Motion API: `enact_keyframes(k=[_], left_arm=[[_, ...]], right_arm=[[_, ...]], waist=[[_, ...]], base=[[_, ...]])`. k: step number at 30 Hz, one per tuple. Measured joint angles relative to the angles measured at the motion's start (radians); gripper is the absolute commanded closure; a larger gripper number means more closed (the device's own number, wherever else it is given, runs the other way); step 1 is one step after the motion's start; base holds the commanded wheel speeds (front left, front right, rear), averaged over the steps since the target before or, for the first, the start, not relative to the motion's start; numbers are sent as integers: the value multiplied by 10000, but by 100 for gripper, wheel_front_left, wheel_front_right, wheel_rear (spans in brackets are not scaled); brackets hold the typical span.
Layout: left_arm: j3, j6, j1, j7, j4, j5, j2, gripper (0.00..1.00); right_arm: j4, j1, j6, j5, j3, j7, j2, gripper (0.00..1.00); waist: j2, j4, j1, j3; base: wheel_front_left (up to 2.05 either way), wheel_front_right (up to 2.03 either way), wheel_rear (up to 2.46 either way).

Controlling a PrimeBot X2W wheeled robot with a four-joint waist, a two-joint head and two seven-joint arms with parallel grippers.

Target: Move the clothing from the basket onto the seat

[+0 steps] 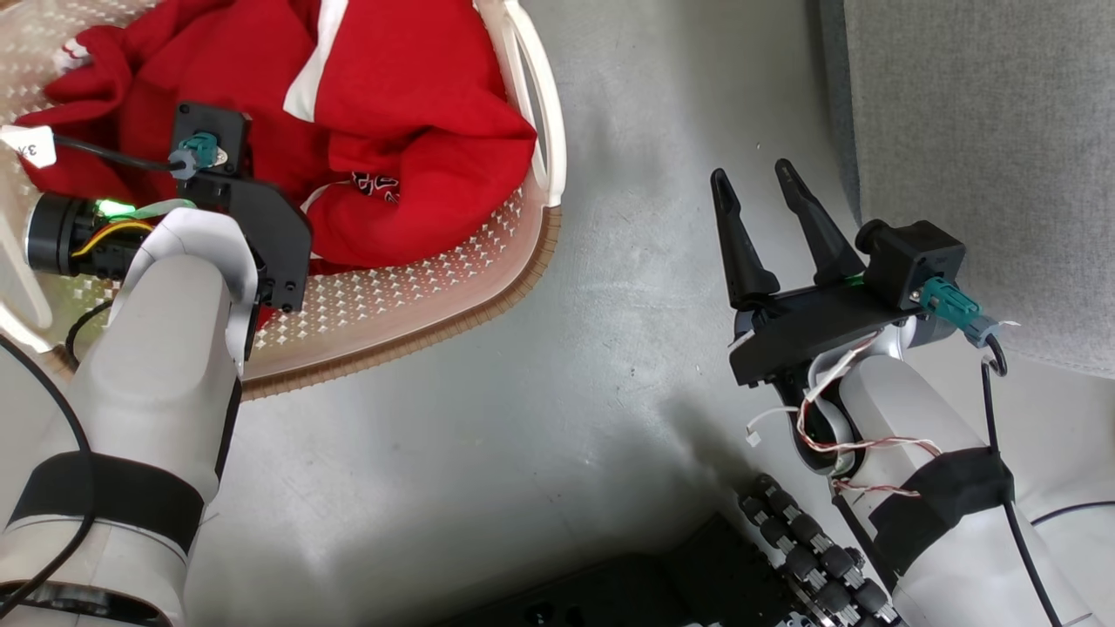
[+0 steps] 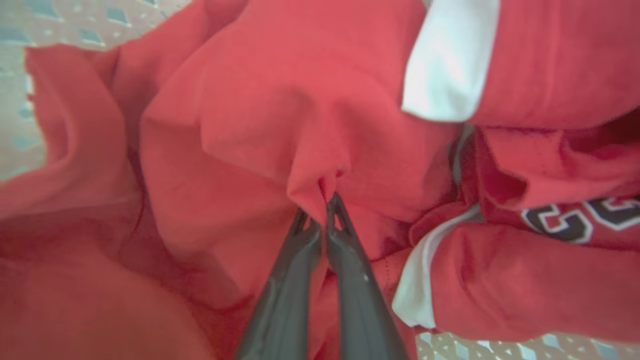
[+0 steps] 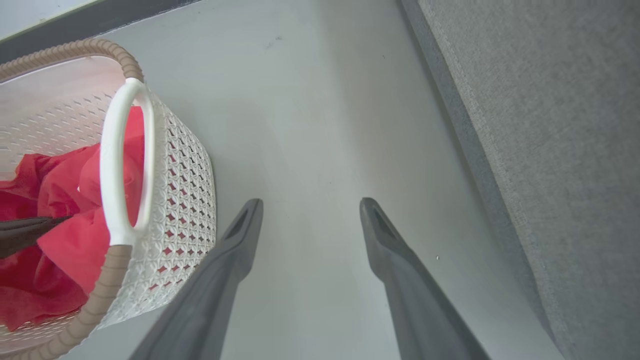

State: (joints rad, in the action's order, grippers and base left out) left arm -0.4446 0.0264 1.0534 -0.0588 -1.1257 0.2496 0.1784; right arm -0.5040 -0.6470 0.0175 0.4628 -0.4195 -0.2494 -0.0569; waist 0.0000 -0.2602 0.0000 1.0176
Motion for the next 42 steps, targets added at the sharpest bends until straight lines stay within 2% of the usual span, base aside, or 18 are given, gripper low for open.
enact_keyframes(k=[13, 23, 30, 42], left_arm=[[-2, -105, -376, 681, -94, 50, -324, 100], [73, -370, -724, 1427, -90, 416, -629, 100], [178, -796, -956, 2071, -96, 594, -765, 100], [385, -1068, -1519, 2773, -86, 1057, -1045, 100]], right_arm=[[-169, -5, -4, 0, 242, 0, 8, 0], [-311, -6, -63, -161, 454, 0, 6, 0], [-453, 10, -136, -257, 667, 0, -63, 0], [-736, 158, -257, -414, 823, 0, -144, 0]], waist=[[0, 192, 0, -532], [0, 438, -1, -1189], [0, 686, -1, -1792], [0, 1088, -1, -2890]], base=[[0, 0, 0], [0, 0, 0], [0, 0, 0], [0, 0, 0]])
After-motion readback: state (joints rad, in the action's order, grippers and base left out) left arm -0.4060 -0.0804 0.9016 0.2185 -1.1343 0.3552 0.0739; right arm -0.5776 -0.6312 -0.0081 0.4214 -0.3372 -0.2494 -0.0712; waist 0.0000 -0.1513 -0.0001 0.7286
